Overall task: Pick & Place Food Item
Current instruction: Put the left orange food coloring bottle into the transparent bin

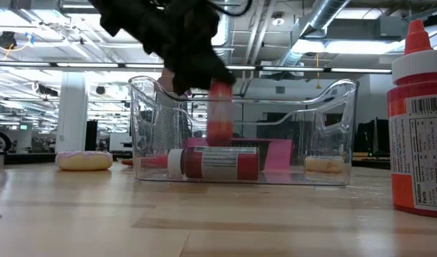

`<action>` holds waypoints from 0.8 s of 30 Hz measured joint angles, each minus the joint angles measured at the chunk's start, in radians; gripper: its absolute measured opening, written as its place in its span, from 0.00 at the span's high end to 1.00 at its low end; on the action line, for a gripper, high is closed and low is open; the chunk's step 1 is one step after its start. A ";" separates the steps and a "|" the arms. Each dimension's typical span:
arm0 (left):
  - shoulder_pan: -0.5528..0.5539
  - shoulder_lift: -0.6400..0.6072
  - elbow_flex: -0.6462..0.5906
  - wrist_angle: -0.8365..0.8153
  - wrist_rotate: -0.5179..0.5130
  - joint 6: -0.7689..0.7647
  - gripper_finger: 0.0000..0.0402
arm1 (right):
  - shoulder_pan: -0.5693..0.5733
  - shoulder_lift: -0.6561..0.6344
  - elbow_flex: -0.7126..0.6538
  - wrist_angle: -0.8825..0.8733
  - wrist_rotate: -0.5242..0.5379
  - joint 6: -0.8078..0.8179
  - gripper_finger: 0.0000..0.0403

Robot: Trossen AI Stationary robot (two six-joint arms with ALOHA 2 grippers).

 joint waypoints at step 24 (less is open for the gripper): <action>-0.068 0.026 -0.026 -0.090 -0.216 -0.121 0.53 | 0.001 0.004 0.000 -0.022 0.007 0.022 0.60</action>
